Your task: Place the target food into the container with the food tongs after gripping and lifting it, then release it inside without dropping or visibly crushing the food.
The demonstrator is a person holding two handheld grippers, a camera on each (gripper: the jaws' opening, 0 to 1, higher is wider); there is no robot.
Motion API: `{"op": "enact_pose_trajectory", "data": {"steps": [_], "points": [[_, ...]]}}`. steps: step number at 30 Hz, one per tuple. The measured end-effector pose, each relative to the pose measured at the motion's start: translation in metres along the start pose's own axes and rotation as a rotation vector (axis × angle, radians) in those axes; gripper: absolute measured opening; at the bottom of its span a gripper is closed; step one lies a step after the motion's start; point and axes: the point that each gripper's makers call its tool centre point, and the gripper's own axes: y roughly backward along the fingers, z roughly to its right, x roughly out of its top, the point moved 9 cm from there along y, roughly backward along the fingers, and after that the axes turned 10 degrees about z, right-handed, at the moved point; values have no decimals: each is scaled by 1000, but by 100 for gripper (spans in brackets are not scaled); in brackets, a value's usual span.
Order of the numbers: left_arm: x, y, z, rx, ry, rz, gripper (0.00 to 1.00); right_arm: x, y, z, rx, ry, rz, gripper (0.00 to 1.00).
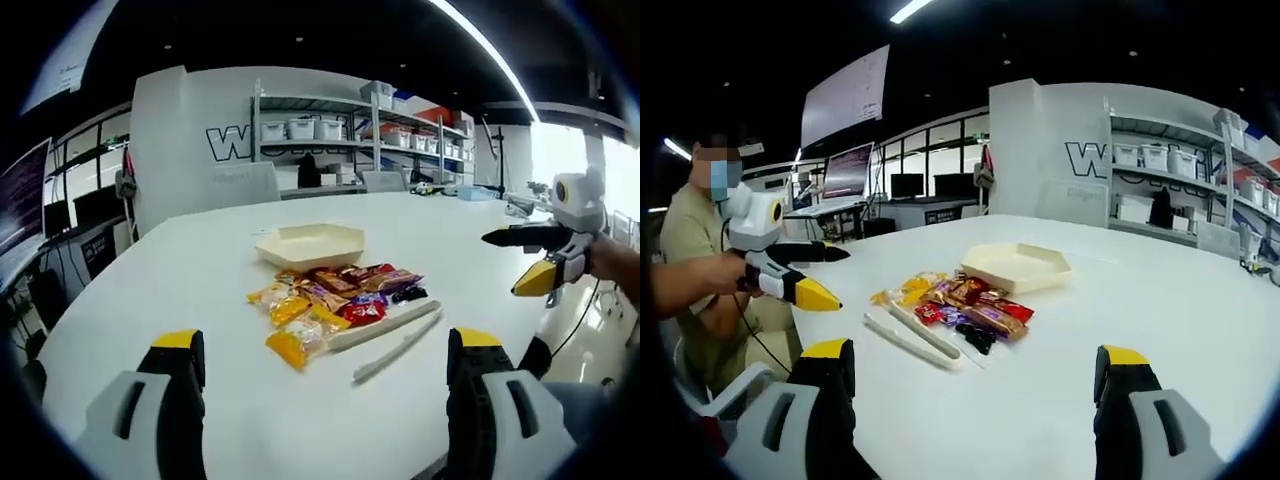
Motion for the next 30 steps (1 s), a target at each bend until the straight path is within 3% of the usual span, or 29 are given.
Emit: {"op": "enact_pose_trajectory", "data": {"steps": [11,24,30], "points": [[-3,0,-10,8,1,-12,99,-7,-10,-6,13,-26,-9,99],[-3,13,-6,21,-22,-13,99,-11,-16,-14,11,3,-31,99],[1,12,-3,11,-37,-13,99,-15,-15,-11,7,-27,-39,99]]}}
